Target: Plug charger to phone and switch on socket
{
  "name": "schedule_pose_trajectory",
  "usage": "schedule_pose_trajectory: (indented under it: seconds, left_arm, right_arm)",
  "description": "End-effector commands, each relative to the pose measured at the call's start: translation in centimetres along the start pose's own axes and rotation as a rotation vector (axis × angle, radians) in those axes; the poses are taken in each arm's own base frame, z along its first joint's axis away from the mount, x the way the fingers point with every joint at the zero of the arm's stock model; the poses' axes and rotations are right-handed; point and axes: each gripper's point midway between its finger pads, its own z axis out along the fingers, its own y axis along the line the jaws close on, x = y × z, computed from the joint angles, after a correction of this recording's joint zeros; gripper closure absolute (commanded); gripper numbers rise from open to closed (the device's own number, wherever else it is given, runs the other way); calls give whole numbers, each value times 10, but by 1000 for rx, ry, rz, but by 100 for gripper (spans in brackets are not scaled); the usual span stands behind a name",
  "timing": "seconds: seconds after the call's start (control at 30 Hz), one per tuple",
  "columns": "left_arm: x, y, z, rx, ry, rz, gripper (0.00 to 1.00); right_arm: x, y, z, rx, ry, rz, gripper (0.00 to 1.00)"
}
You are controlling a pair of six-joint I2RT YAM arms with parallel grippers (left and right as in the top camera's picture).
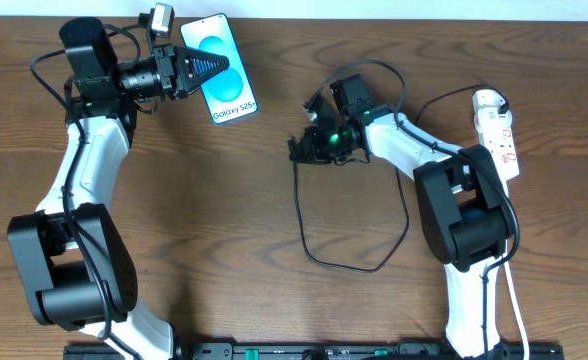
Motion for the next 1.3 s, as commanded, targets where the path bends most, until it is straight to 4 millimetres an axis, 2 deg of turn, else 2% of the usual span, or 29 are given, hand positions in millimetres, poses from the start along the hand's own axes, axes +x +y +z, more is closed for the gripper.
schedule_pose_trajectory:
  seconds: [0.0,0.13,0.2,0.53,1.1,1.27]
  left_arm:
    - [2,-14,-1,20,19,56,92]
    - [2,-14,-1,20,19,56,92]
    - [2,-14,-1,21,19,56,93]
    - [2,-14,-1,20,19,56,93]
    - [-2,-9,0,-3,-7,43,93]
    - [-2,-7,0,-9,-10,21,93]
  right_arm:
    - [3,77,-42,-367,-17,-340,99]
    - [10,111,-64,-543,-15,-388,99]
    - [14,120,-67,-597,-3,-390,99]
    - [26,145,-73,-734,35,-409,99]
    - [17,170,-65,-757,61,-435,99]
    - [9,178,-68,-763,55,-444,99]
